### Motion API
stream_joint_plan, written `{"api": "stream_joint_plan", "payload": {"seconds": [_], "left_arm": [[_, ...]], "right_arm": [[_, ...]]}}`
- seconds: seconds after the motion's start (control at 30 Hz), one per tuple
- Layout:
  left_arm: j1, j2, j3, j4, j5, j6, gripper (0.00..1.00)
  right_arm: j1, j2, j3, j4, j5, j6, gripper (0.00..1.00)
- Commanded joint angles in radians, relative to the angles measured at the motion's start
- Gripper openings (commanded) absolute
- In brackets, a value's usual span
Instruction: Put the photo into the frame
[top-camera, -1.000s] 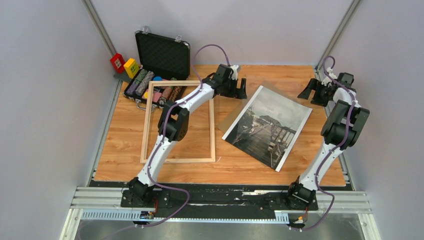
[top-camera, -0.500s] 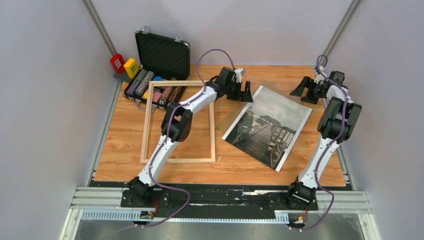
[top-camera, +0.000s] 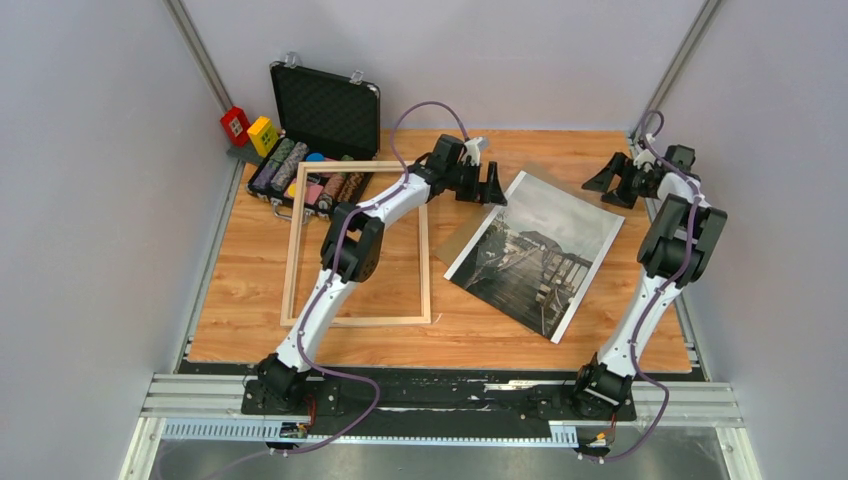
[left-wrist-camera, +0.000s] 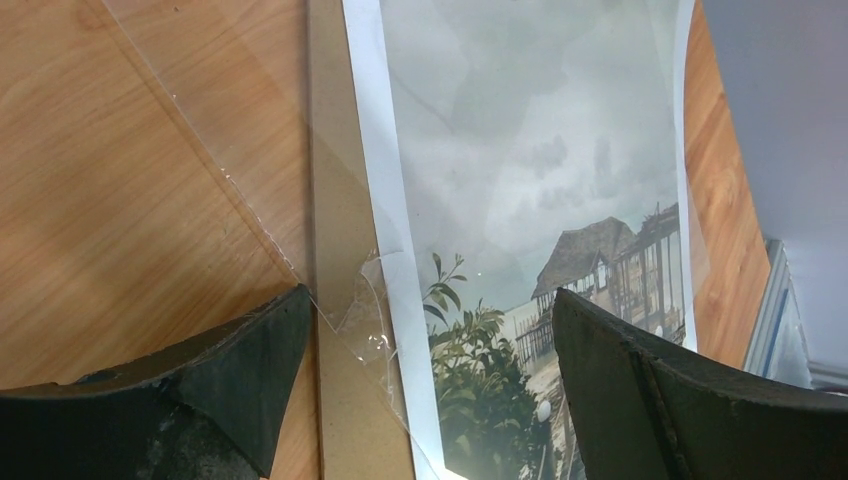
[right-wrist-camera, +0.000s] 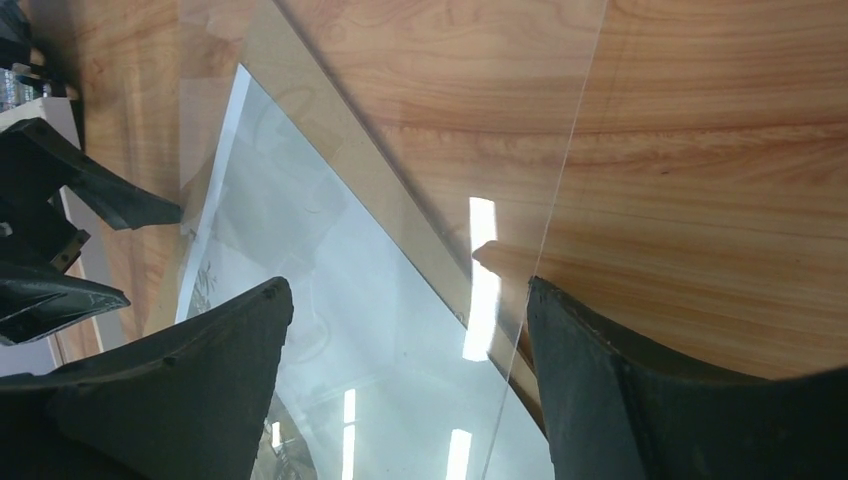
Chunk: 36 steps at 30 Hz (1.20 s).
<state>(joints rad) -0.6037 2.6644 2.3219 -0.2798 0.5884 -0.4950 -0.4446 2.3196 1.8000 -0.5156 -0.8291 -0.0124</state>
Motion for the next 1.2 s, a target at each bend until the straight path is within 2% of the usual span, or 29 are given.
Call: {"api": "stream_joint_plan", "payload": {"seconds": [0.0, 0.43, 0.73, 1.0, 1.07, 1.17], "left_arm": [[-0.027, -0.004, -0.059, -0.022, 0.061, -0.014, 0.99], [-0.005, -0.065, -0.131, -0.015, 0.078, 0.011, 0.98], [-0.001, -0.086, -0.177, -0.006, 0.085, 0.037, 0.97], [-0.001, -0.104, -0.190, 0.001, 0.089, 0.037, 0.97], [-0.001, -0.107, -0.191, 0.002, 0.093, 0.033, 0.97], [-0.001, -0.115, -0.191, 0.001, 0.099, 0.029, 0.97]], "right_arm": [[0.014, -0.052, -0.007, -0.016, -0.204, 0.026, 0.82], [-0.012, -0.211, -0.136, -0.022, -0.457, -0.055, 0.63], [-0.016, -0.210, -0.207, -0.096, -0.510, -0.176, 0.54], [-0.009, -0.248, -0.295, -0.109, -0.494, -0.199, 0.45], [-0.008, -0.249, -0.300, -0.109, -0.495, -0.189, 0.39], [-0.009, -0.248, -0.289, -0.110, -0.498, -0.165, 0.25]]}}
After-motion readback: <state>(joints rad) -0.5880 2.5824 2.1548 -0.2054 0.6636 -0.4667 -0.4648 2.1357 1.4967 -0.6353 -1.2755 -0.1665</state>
